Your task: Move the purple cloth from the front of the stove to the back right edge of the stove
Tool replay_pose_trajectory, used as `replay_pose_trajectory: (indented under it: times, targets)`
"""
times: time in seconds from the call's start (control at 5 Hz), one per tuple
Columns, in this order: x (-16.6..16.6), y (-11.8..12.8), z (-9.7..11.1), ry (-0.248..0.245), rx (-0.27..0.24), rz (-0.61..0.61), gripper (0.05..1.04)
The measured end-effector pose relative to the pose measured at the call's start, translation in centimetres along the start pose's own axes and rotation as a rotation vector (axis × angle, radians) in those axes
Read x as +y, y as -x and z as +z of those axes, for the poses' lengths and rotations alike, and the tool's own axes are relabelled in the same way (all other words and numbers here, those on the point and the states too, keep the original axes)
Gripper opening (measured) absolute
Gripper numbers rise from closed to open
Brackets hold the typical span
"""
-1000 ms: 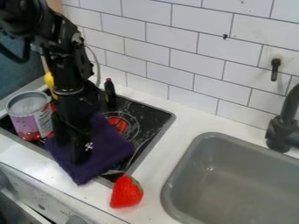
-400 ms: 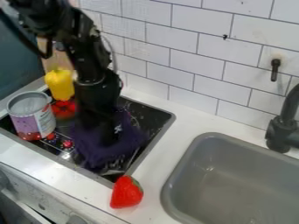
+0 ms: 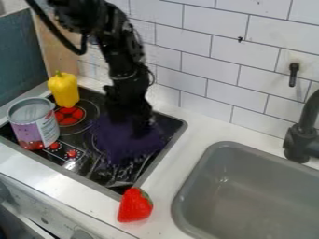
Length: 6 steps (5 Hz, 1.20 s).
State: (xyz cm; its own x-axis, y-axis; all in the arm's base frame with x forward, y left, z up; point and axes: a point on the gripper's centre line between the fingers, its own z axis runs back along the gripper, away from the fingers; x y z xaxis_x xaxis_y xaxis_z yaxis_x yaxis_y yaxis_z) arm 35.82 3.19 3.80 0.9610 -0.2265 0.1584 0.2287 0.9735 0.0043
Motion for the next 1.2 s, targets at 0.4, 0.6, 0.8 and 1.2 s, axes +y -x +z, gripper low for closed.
replay_pose_trajectory:
  times: [0.4,0.6,0.8,1.2]
  targets:
    - [-1.3,-2.3,0.3,-0.036,-0.016,0.083,1.003]
    - [-2.1,-1.8,0.3,-0.058,0.002,0.095,1.002]
    - [-2.5,-0.7,1.7,-0.085,0.019,0.143,1.001]
    - [-3.2,2.9,8.9,-0.104,0.011,0.163,1.001]
